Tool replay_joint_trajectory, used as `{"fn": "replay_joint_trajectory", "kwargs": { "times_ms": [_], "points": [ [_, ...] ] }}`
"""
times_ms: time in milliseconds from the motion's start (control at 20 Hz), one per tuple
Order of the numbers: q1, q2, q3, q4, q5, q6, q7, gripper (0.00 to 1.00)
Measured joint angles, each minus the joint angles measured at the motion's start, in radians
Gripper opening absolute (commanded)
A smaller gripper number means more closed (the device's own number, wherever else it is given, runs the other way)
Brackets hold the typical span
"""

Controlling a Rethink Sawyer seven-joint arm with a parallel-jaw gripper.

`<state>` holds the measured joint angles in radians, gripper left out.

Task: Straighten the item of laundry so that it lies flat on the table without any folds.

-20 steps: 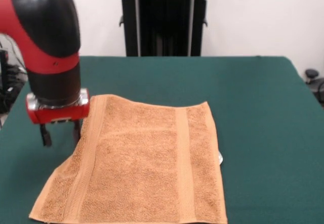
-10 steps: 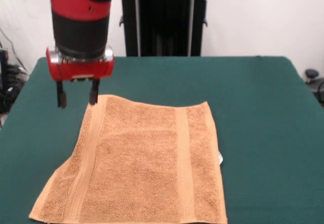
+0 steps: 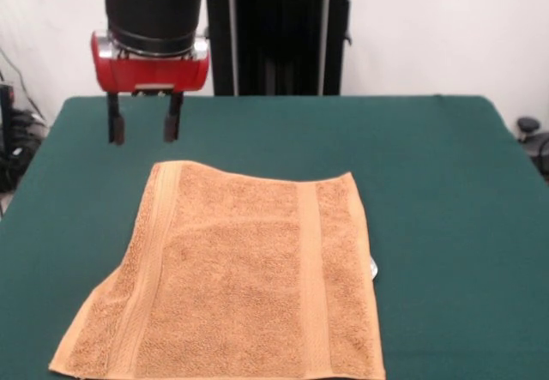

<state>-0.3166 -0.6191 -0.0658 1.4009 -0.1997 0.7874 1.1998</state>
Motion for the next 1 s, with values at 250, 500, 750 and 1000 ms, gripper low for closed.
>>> {"fn": "replay_joint_trajectory", "kwargs": {
  "times_ms": [250,500,750,1000],
  "points": [
    [0.041,-0.002,-0.038,0.049,0.042,-0.001,0.040,1.00],
    [0.069,0.000,-0.063,0.107,0.064,-0.018,0.097,1.00],
    [0.096,0.002,-0.076,0.164,0.078,-0.059,0.155,1.00],
    [0.128,0.002,-0.097,0.212,0.087,-0.107,0.205,1.00]
  ]
}}
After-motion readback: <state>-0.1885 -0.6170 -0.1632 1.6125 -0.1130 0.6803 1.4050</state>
